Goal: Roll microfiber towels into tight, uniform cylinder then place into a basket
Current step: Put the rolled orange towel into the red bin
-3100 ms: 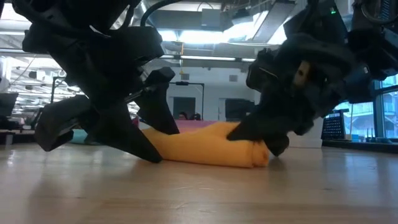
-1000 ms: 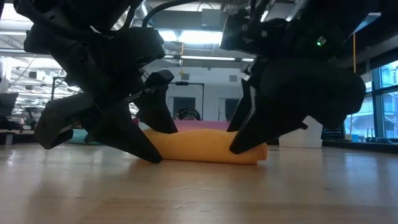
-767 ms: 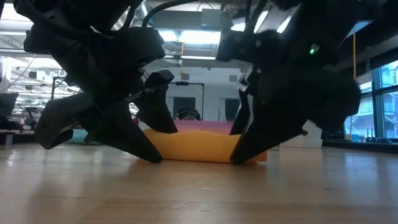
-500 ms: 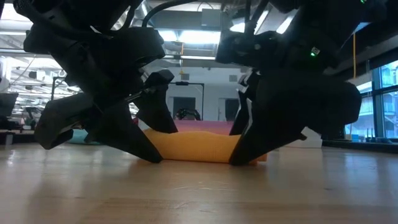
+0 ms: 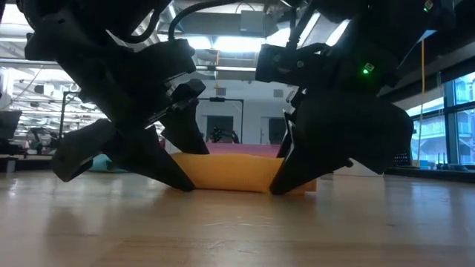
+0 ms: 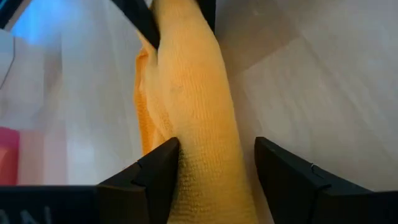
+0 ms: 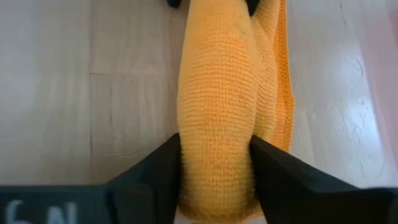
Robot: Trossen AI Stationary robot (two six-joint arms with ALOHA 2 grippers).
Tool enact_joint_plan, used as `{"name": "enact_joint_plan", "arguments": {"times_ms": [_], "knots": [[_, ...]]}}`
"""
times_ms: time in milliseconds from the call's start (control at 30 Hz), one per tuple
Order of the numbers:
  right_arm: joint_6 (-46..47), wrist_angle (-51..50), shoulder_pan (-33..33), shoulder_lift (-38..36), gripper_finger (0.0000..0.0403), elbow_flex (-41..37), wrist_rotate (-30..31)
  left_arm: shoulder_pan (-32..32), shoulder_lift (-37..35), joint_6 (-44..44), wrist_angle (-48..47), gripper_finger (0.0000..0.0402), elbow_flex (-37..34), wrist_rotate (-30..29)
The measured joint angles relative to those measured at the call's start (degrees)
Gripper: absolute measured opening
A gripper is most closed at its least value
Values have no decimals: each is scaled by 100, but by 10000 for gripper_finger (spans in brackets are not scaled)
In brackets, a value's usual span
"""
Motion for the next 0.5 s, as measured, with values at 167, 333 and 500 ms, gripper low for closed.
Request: {"name": "enact_joint_plan", "arguments": {"times_ms": [167,333,500], "knots": [[-29,-16,-4,7,118,-9,4,104,7,207,-36,158,-8,-53],[-155,-94,-20,13,69,-24,139,265,176,418,25,77,-7,-190],[-196,-217,-167,-44,37,-32,281,349,118,420,-36,14,-2,-645]]}}
